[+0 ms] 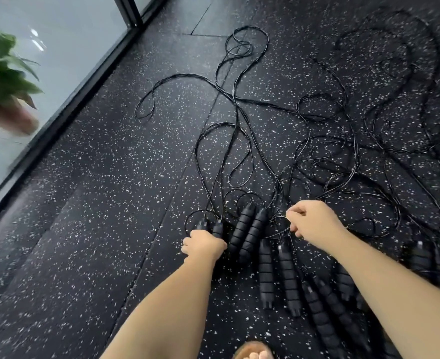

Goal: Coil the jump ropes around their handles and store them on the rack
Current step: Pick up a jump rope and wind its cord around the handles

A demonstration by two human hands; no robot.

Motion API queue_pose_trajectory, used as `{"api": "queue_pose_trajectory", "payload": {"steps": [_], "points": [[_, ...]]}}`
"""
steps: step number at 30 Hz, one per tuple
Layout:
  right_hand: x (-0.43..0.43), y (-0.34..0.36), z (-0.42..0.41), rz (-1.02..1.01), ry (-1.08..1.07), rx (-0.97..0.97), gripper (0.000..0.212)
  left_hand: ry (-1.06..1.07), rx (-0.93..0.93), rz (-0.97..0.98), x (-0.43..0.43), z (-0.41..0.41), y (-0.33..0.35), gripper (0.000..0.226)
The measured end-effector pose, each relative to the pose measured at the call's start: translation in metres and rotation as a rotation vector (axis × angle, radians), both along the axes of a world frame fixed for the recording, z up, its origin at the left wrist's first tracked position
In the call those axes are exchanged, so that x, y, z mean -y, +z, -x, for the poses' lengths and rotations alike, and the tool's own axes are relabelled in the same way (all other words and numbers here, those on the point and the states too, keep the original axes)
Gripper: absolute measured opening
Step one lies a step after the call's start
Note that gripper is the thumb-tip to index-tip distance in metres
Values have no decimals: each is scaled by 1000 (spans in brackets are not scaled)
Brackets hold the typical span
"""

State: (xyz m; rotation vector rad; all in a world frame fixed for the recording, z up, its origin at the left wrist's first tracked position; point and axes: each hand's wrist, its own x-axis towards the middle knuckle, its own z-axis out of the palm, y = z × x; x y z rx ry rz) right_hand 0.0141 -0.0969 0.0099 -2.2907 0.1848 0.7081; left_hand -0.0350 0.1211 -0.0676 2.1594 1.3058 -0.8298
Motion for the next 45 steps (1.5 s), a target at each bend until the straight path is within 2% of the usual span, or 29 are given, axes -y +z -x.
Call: {"api": "queue_pose_trajectory", "payload": {"steps": [5,9,14,23,36,39,42,45], "points": [[3,0,-2,1,-2,-1,16,-61,60,-78,8,0,-5,66],[4,3,1,-1,-7,-7,15,-125,61,-103,7,4,4,72],[11,26,2,-6,-1,22,15,-84,156,-105,-11,1,44,67],[17,141,17,-61,-46,171,17,-320,355,-308,-27,-18,205,56],[62,309,115,-85,-91,421,13,-940,558,-591,48,41,427,47],[63,341,129,-46,-64,482,29,-1078,640,-552,62,63,464,35],[55,367,141,-183,-2,491,51,-1173,610,-397,73,79,495,39],[47,378,149,-349,15,454,49,-1191,608,-202,82,91,521,44]]}}
